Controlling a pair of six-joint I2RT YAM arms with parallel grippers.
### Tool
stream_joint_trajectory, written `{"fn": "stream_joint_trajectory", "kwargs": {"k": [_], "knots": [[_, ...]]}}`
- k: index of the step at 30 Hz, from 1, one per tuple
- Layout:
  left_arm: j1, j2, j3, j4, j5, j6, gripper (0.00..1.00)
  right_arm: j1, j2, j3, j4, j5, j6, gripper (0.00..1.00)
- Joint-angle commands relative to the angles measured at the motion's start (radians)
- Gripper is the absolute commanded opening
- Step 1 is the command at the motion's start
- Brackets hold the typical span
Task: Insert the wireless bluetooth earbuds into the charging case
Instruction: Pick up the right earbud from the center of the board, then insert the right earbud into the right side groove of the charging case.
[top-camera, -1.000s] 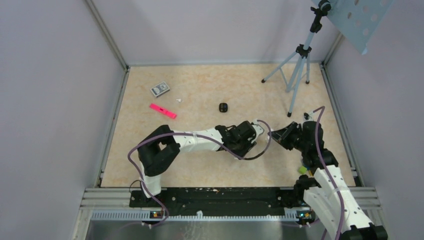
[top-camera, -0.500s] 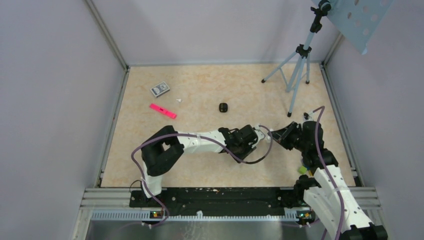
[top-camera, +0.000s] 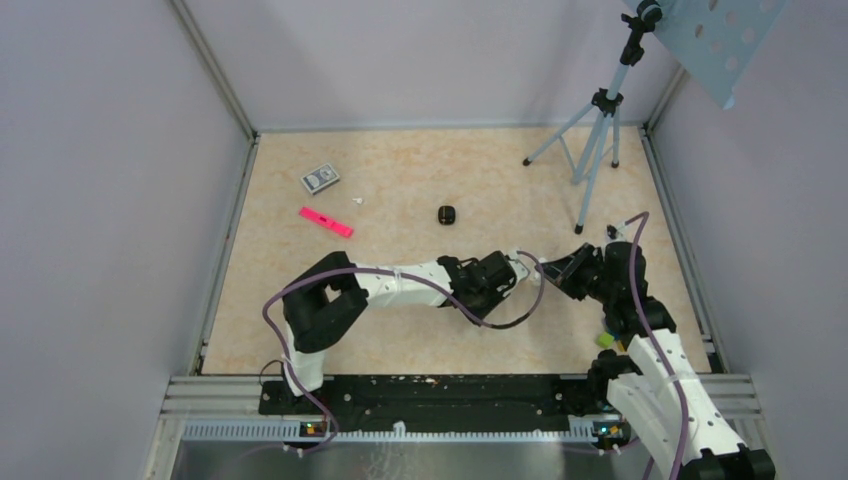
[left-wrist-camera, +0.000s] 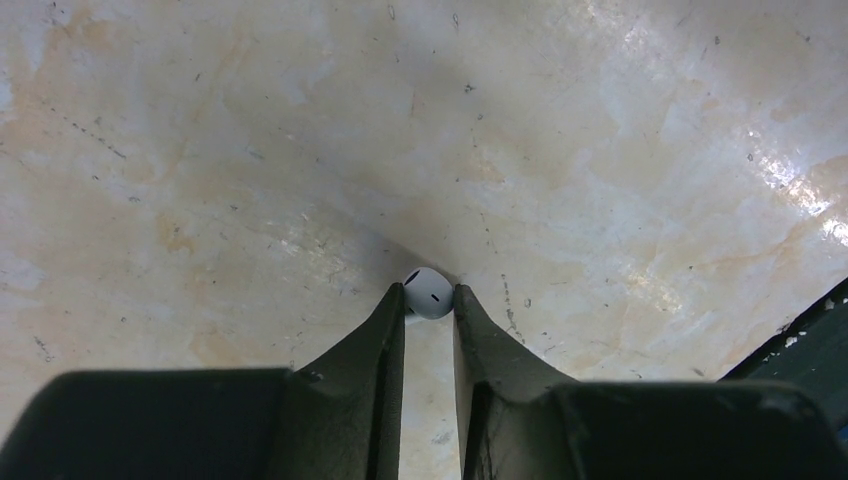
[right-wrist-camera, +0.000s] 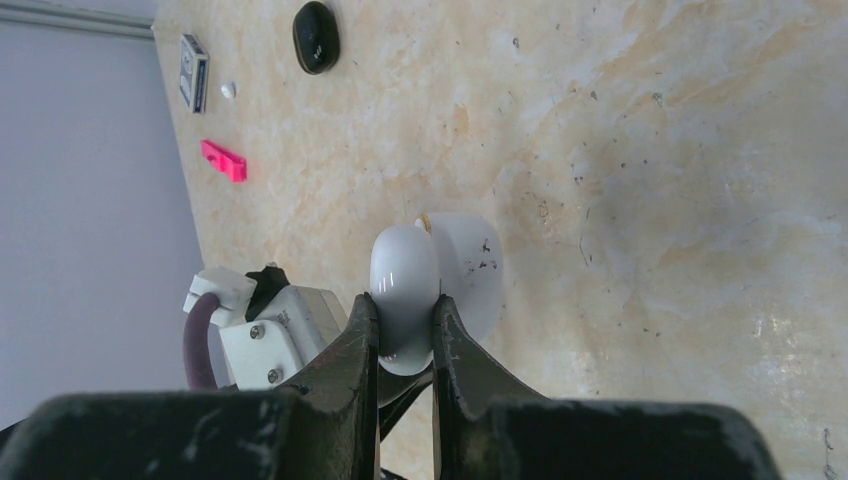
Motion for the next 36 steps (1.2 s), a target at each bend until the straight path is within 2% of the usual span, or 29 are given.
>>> {"fn": "stream_joint_trajectory", "kwargs": {"k": [1,6,11,18,22,24,29,31,36], "knots": [[-0.008,0.006,0.030,-0.019,-0.019,-0.012,0.18,-0.011,0.002,0.033,0.032,-0.012,-0.005,0.00],[0.003,-0.042,0.072,-0.059,0.017,-0.005,0.13,-0.010,0.007,0.038,0.042,-0.026,-0.020,0.00],[0.086,-0.137,0.081,-0.062,0.229,-0.010,0.09,-0.010,0.028,0.048,0.057,-0.057,-0.046,0.00],[0.267,-0.310,0.030,-0.009,0.501,-0.047,0.09,-0.010,0.068,0.062,0.097,-0.110,-0.064,0.00],[0.352,-0.406,-0.025,0.110,0.659,-0.120,0.08,-0.010,0.089,0.053,0.166,-0.187,-0.051,0.00],[0.372,-0.438,-0.052,0.220,0.739,-0.177,0.09,-0.010,0.106,0.042,0.222,-0.248,-0.032,0.00],[0.407,-0.449,-0.111,0.457,0.906,-0.353,0.09,-0.009,0.142,-0.014,0.486,-0.415,0.081,0.00],[0.416,-0.449,-0.130,0.553,0.958,-0.425,0.08,-0.009,0.149,-0.028,0.570,-0.448,0.125,0.00],[0.446,-0.463,-0.152,0.665,0.997,-0.527,0.09,-0.006,0.188,-0.064,0.809,-0.511,0.266,0.00]]}}
